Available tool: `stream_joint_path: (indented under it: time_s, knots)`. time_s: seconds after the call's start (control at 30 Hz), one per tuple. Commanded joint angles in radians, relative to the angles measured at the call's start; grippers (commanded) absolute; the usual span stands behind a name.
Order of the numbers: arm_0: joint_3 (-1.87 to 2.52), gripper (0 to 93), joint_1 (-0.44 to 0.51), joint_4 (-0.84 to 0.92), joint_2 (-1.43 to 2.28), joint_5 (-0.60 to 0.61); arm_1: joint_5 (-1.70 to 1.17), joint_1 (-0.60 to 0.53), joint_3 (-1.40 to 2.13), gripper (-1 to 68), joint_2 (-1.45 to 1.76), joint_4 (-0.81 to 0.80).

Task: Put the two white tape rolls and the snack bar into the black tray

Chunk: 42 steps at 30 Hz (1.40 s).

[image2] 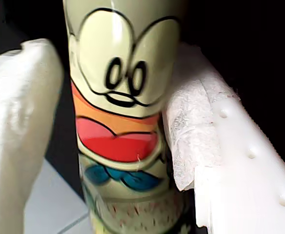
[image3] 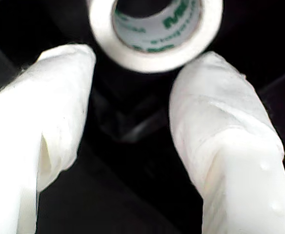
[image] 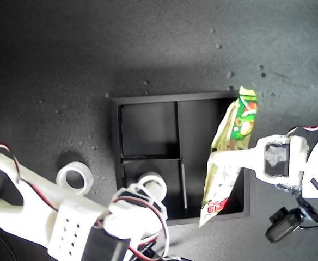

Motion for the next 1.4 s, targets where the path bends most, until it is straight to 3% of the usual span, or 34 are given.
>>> stream_joint_path:
  time_s: [0.0,0.23,0.47,0.57,0.73,0.87,1.0,1.1,1.37]
  knots:
    - [0.08,10.9,-0.049,0.021,0.195,0.025,0.0,-0.014,-0.009,22.8,0.005,0.031]
    - [0.387,9.8,-0.156,0.02,0.558,0.023,-0.009,-0.017,-0.038,24.5,0.005,0.123]
    - [0.796,9.8,-0.238,0.015,0.925,-0.123,-0.037,-0.021,-0.143,24.2,0.017,0.275]
    - [0.893,9.8,-0.195,0.012,0.962,-0.239,-0.044,-0.021,-0.268,23.8,0.02,0.394]
    - [1.034,10.0,-0.08,-0.057,0.98,-0.394,0.038,0.018,-0.531,17.1,0.02,0.615]
    - [1.241,11.4,-0.034,-0.193,1.086,-0.465,0.284,0.104,-0.793,13.0,0.021,0.931]
    - [1.443,12.2,0.037,-0.4,1.175,-0.512,0.495,0.152,-1.072,-0.1,0.025,1.22]
    - [1.532,12.3,0.098,-0.522,1.177,-0.577,0.663,0.179,-1.269,-0.2,0.029,1.451]
    - [1.583,14.6,0.175,-0.653,1.026,-0.664,0.992,0.166,-0.699,-0.4,0.563,1.428]
